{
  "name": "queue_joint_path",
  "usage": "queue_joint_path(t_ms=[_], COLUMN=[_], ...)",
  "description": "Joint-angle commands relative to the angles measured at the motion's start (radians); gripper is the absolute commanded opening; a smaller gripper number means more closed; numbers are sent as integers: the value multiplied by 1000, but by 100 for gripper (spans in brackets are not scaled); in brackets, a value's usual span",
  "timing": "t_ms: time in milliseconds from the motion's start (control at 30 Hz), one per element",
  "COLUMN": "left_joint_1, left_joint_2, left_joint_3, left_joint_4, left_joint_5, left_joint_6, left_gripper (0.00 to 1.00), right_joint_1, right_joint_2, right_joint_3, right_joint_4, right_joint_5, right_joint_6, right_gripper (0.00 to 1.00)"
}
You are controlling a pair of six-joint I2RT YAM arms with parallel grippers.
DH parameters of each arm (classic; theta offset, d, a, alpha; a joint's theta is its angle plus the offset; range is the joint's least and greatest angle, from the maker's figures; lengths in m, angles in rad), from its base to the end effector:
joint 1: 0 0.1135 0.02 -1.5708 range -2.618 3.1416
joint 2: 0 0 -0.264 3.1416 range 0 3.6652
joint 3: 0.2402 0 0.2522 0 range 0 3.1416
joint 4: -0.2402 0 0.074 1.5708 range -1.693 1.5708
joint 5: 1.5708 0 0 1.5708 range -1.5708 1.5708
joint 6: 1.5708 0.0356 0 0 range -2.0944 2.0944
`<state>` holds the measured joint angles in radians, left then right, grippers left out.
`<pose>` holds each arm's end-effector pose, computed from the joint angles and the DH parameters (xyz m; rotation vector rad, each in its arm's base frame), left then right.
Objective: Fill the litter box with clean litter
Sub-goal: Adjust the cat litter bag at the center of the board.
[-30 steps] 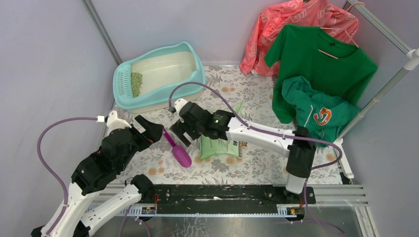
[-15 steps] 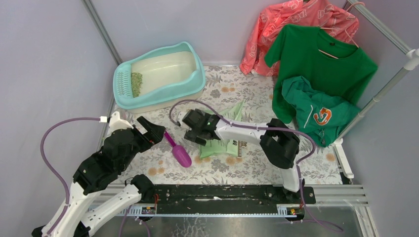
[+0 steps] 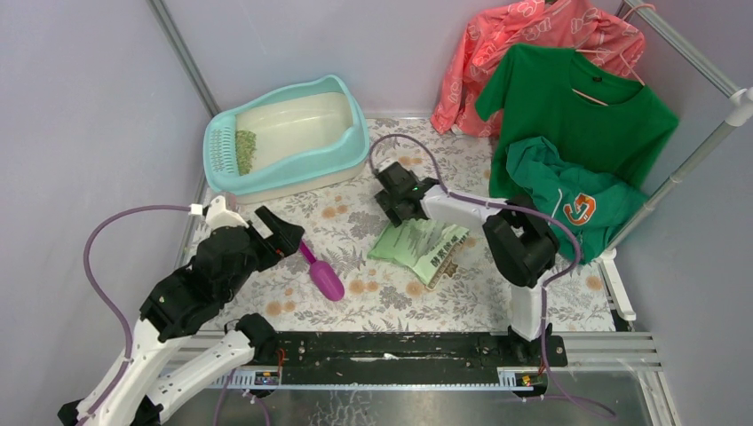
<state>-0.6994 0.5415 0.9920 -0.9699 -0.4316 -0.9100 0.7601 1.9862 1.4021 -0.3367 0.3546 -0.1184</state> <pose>0.0712 -0.0404 0.3575 -0.4788 2.0283 -0.5501 0.3194 0.2866 0.1845 -0.8951 2.2478 -0.1540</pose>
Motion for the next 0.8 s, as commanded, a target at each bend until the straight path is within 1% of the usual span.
queue_joint_path(t_ms=[0, 33, 100, 133, 200, 233, 267, 333, 367, 400, 433, 467, 500, 533, 567, 600, 633, 667, 700, 733, 767], left_joint_1=[1, 0, 1, 0, 0, 0, 0, 0, 0, 0, 0, 0, 1, 0, 0, 0, 0, 0, 0, 0, 0], left_joint_2=[19, 22, 31, 37, 52, 58, 65, 73, 73, 72, 69, 65, 62, 59, 57, 55, 53, 53, 51, 47, 43], left_joint_3=[-29, -35, -47, -53, -64, -69, -74, -83, -88, -90, -94, -97, -99, -101, -103, -104, -105, -107, -107, -108, -110], left_joint_4=[82, 90, 101, 105, 110, 116, 121, 135, 139, 141, 143, 144, 145, 143, 143, 143, 143, 143, 142, 139, 137], left_joint_5=[40, 47, 62, 68, 79, 87, 96, 110, 115, 117, 118, 119, 120, 121, 123, 126, 128, 129, 130, 127, 122], left_joint_6=[2, -1, -11, -16, -22, -23, -25, -30, -31, -35, -38, -39, -40, -41, -41, -40, -40, -39, -38, -38, -37], left_gripper=[99, 99, 99, 99, 99, 99, 99, 99, 99, 99, 99, 99, 99, 99, 99, 99, 99, 99, 99, 99, 99], right_joint_1=[-106, -139, -194, -212, -241, -248, -250, -261, -263, -263, -263, -263, -262, -261, -261, -260, -255, -242, -228, -211, -191], right_joint_2=[-83, -105, -187, -231, -299, -325, -345, -373, -376, -379, -384, -388, -398, -411, -426, -440, -450, -461, -472, -481, -485], right_joint_3=[-138, -168, -258, -310, -379, -389, -394, -415, -408, -403, -403, -399, -394, -386, -377, -361, -330, -296, -264, -229, -194], right_joint_4=[-151, -164, -102, -43, 60, 100, 124, 219, 234, 256, 283, 310, 324, 326, 327, 326, 287, 246, 199, 125, 55], right_joint_5=[52, 26, -95, -148, -260, -293, -318, -407, -434, -456, -470, -490, -500, -493, -489, -498, -502, -518, -519, -490, -465], right_joint_6=[295, 369, 481, 527, 612, 651, 688, 774, 804, 833, 859, 875, 881, 884, 879, 849, 798, 693, 616, 544, 468], right_gripper=[73, 68, 46, 44, 46, 40, 36, 37, 28, 8, 5, 11, 7, 0, 1, 7, 16, 27, 34, 43, 50])
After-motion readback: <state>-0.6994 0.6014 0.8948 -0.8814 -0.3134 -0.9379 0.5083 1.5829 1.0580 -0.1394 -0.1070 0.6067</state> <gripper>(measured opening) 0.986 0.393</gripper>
